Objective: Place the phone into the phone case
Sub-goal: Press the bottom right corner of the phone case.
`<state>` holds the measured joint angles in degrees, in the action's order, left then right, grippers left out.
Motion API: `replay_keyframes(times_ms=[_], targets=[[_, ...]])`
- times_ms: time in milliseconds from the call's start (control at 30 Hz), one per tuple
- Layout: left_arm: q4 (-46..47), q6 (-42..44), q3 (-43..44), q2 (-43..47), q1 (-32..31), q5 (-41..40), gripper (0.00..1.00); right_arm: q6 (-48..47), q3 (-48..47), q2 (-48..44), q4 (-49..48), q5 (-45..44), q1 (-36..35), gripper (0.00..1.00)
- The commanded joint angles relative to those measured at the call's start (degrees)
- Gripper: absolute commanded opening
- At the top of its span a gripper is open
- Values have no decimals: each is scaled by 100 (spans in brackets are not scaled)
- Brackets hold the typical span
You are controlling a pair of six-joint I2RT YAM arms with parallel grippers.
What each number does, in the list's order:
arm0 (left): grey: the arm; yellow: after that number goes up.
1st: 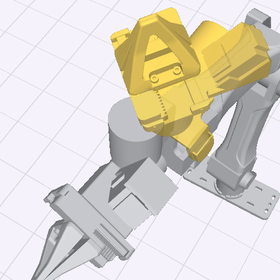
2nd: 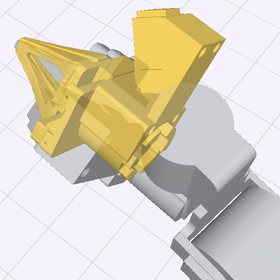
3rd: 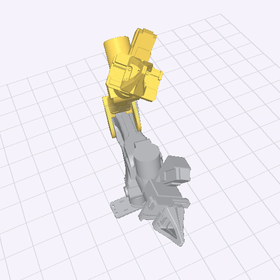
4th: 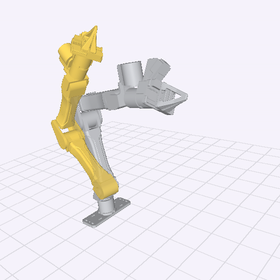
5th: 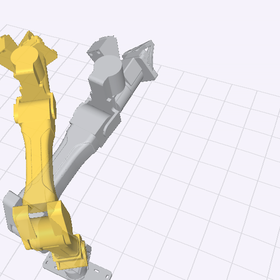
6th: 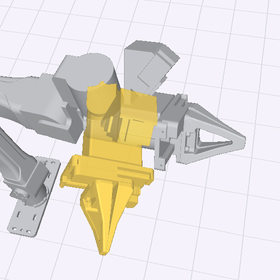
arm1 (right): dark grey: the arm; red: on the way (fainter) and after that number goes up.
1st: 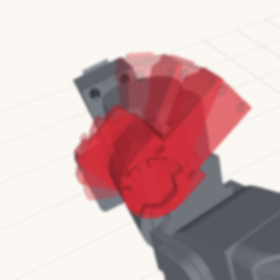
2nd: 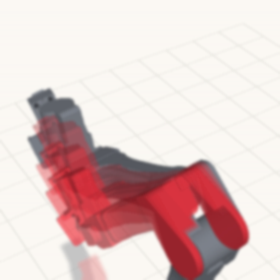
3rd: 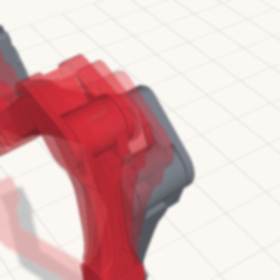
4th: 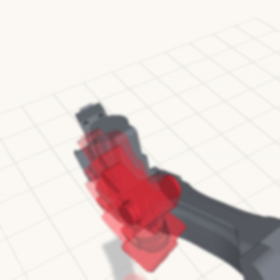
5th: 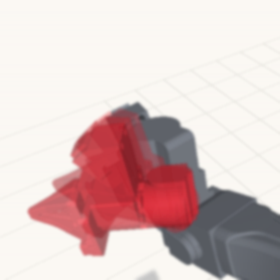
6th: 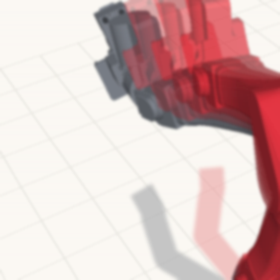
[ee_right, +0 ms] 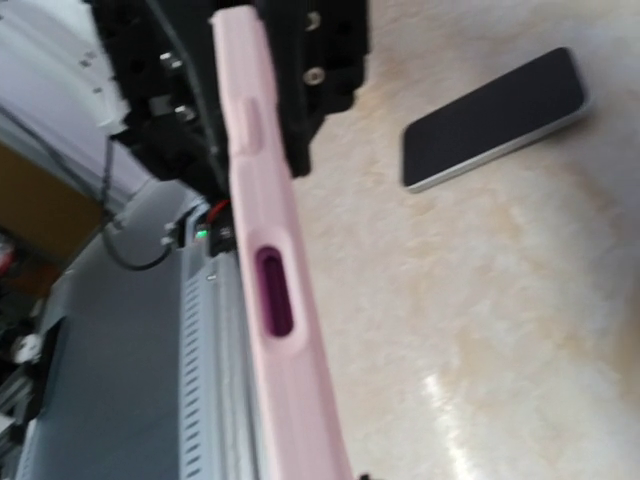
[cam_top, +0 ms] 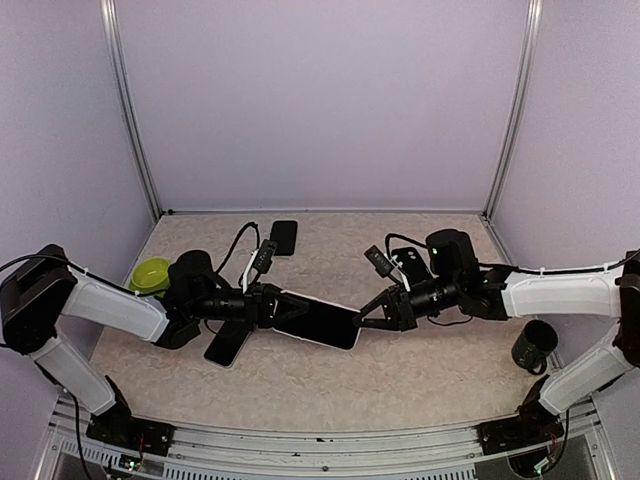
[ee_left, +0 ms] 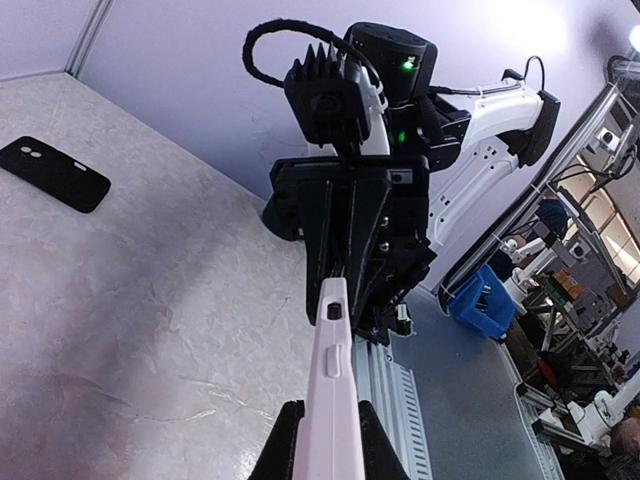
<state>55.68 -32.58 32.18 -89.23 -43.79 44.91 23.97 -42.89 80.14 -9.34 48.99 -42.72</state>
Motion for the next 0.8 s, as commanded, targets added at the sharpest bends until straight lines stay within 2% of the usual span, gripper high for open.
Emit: replay_keyframes(times_ms=[0,133,300,567,767], targets=[[-340,460,108,136,-15,-369,0,-4,-312,-215,398,-636,-32,16],[-370,524,49,235,-9,-506,0,-186,-338,-281,607,-495,-31,36],[-129,401,-111,362,34,-690,0,-200,-230,-354,520,-459,-24,47],[611,-77,-358,328,81,-754,0,159,-20,-126,32,-546,-17,55],[1135,-336,-527,319,81,-918,0,530,32,147,-325,-604,-15,57]])
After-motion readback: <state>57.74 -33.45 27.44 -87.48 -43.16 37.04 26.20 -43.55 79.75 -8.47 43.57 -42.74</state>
